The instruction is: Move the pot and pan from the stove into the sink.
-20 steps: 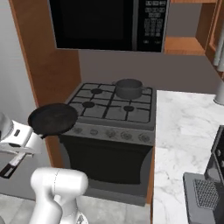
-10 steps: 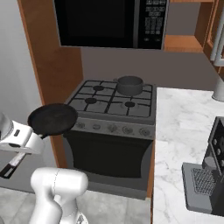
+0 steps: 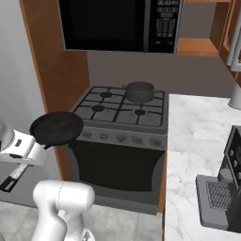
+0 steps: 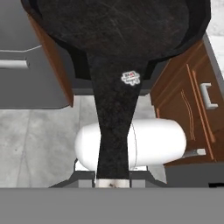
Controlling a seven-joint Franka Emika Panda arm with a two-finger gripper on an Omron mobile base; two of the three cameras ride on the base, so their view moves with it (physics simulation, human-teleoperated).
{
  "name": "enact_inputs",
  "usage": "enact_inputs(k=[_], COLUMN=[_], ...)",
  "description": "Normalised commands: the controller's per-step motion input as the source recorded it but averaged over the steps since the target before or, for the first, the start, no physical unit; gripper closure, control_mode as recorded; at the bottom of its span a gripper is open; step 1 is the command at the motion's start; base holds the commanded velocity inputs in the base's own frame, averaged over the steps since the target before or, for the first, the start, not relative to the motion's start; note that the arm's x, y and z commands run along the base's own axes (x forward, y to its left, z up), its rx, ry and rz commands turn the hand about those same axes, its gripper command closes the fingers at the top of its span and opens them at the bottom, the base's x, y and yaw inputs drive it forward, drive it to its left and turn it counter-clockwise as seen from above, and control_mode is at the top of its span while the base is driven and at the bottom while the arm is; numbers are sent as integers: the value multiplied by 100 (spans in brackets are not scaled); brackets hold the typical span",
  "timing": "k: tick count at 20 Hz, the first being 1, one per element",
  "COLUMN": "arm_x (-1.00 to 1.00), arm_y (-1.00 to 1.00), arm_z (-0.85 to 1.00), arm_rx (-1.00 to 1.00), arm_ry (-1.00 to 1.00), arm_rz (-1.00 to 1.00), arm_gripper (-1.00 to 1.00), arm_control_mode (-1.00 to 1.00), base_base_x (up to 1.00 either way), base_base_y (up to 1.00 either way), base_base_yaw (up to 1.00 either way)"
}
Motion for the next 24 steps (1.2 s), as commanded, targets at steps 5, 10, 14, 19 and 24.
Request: enact_inputs(k=[5,10,14,19,24], arm_x=[0,0,0,0,0], arm_y=[0,0,0,0,0], arm_z=[0,0,0,0,0], arm_rx=[0,0,0,0,0], arm_ry=[0,0,0,0,0], arm_rz=[0,0,0,0,0], arm_gripper=[100,100,100,100,100], arm_control_mode=[100,100,100,100,100], base_base_x=[-30,-22,-12,-10,-10], base_base_y=[-17,-12,-6,-3,0], base_base_yaw=[-23,-30,-33,-34,-35])
